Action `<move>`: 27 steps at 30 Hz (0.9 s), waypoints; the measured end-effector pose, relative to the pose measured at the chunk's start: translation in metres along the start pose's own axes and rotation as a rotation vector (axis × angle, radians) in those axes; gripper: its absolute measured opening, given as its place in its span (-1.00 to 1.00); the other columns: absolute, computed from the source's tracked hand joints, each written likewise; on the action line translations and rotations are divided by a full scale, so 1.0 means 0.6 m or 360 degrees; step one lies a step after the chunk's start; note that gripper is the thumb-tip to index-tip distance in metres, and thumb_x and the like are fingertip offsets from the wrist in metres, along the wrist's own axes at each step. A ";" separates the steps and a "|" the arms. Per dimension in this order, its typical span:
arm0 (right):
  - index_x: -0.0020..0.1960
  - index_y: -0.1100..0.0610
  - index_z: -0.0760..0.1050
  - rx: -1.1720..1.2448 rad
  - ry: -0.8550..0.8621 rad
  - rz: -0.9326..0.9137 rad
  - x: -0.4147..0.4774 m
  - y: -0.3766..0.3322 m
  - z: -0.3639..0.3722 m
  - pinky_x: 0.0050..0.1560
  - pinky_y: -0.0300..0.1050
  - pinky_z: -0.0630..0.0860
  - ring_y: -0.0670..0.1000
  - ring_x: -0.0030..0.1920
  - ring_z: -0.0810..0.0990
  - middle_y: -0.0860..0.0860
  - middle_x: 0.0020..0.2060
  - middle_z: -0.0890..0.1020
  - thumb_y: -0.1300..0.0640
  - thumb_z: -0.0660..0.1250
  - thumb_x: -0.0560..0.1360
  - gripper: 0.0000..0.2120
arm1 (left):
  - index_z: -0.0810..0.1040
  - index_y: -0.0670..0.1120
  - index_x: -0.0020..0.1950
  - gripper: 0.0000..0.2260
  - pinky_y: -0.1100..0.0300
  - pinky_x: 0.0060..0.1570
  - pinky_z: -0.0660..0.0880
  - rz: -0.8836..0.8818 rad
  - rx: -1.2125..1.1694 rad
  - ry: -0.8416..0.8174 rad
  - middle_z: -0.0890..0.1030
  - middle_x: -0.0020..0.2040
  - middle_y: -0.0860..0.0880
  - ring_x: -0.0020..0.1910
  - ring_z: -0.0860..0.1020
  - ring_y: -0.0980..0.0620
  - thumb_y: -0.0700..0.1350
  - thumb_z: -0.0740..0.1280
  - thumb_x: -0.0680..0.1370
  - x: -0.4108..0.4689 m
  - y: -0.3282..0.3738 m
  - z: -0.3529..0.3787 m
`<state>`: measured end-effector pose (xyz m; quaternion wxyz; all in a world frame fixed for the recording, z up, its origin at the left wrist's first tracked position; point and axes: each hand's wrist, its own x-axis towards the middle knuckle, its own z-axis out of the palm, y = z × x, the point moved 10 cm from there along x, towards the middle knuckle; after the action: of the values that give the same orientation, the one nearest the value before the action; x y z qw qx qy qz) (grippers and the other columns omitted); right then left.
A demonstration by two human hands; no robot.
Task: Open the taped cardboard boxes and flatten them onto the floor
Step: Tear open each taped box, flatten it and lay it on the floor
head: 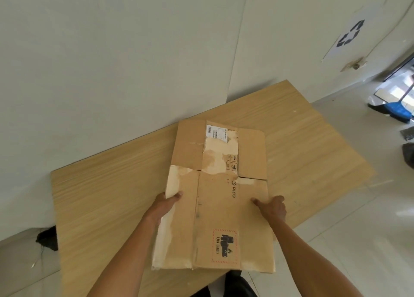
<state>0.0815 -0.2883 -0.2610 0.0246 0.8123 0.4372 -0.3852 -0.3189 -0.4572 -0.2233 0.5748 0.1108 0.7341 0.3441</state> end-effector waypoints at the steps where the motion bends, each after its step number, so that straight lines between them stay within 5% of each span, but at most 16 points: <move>1: 0.29 0.23 0.40 0.0064 -0.0102 -0.0043 0.010 0.001 0.006 0.17 0.21 0.57 0.26 0.19 0.58 0.19 0.19 0.59 -0.26 0.60 0.26 -0.16 | 0.40 -0.14 0.50 -0.20 0.00 0.42 0.38 0.0055 0.0072 0.0067 0.52 0.41 -0.09 0.39 0.48 -0.09 0.27 0.51 0.42 0.000 0.008 -0.003; 4: 0.26 0.23 0.56 0.0326 -0.0335 -0.0185 0.003 -0.013 0.019 0.14 0.20 0.62 0.19 0.07 0.65 0.15 0.11 0.68 -0.12 0.54 0.40 -0.42 | 0.22 -0.23 0.58 -0.28 0.14 0.39 0.27 0.0104 0.0215 0.0144 0.34 0.53 -0.12 0.49 0.33 -0.07 0.08 0.43 0.57 -0.013 0.031 0.014; 7: 0.29 0.18 0.55 0.0344 -0.0273 -0.0432 -0.027 -0.061 -0.002 0.12 0.13 0.61 0.15 0.03 0.62 0.15 0.15 0.67 0.02 0.40 0.54 -0.62 | 0.34 -0.25 0.50 -0.50 0.26 0.17 0.27 0.0175 0.0348 0.0205 0.43 0.35 0.01 0.25 0.42 0.03 -0.11 0.37 0.63 -0.045 0.066 0.034; 12: 0.32 0.13 0.51 0.0298 -0.0208 -0.0575 -0.032 -0.112 -0.043 0.07 0.07 0.58 0.19 0.11 0.63 0.10 0.10 0.65 -0.01 0.39 0.54 -0.60 | 0.36 -0.22 0.49 -0.54 0.23 0.19 0.30 0.0225 0.0354 0.0141 0.47 0.33 -0.01 0.21 0.43 0.02 -0.13 0.36 0.63 -0.042 0.083 0.049; 15: 0.36 0.14 0.48 0.0389 -0.0390 -0.0621 -0.033 -0.138 -0.030 0.09 0.15 0.64 0.15 0.07 0.65 0.11 0.15 0.66 0.06 0.35 0.58 -0.62 | 0.43 -0.16 0.44 -0.56 0.19 0.21 0.35 0.0277 0.0425 0.0198 0.52 0.26 -0.01 0.22 0.47 0.03 -0.05 0.40 0.61 -0.044 0.094 0.042; 19: 0.43 0.14 0.41 0.0487 -0.0492 -0.0650 -0.041 -0.167 -0.026 0.07 0.20 0.65 0.15 0.08 0.65 0.10 0.16 0.63 0.11 0.32 0.59 -0.58 | 0.56 -0.09 0.20 -0.64 0.10 0.20 0.48 0.0395 0.0486 0.0317 0.63 0.14 0.02 0.16 0.58 -0.02 0.09 0.46 0.52 -0.060 0.135 0.034; 25: 0.26 0.17 0.51 0.0602 -0.0400 -0.0670 -0.026 -0.180 -0.112 -0.06 0.17 0.69 0.13 -0.06 0.70 0.10 0.01 0.68 0.08 0.37 0.50 -0.64 | 0.61 -0.07 0.12 -0.65 0.04 0.20 0.54 0.0373 0.0459 0.0314 0.67 0.05 0.01 0.07 0.62 0.00 0.12 0.46 0.47 -0.062 0.145 0.048; 27: 0.22 0.18 0.51 0.0563 -0.0395 -0.0662 -0.006 -0.175 -0.136 -0.04 0.19 0.69 0.14 -0.05 0.69 0.10 0.01 0.68 0.02 0.40 0.43 -0.58 | 0.62 -0.02 0.04 -0.80 0.11 0.10 0.54 0.0294 0.0420 0.0272 0.68 0.01 0.02 0.02 0.64 0.04 0.05 0.48 0.50 -0.062 0.131 0.068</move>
<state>0.0532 -0.1955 -0.1704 -0.1435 0.6437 0.5140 -0.5485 -0.2880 -0.4045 -0.1492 0.4566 0.2227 0.8058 0.3043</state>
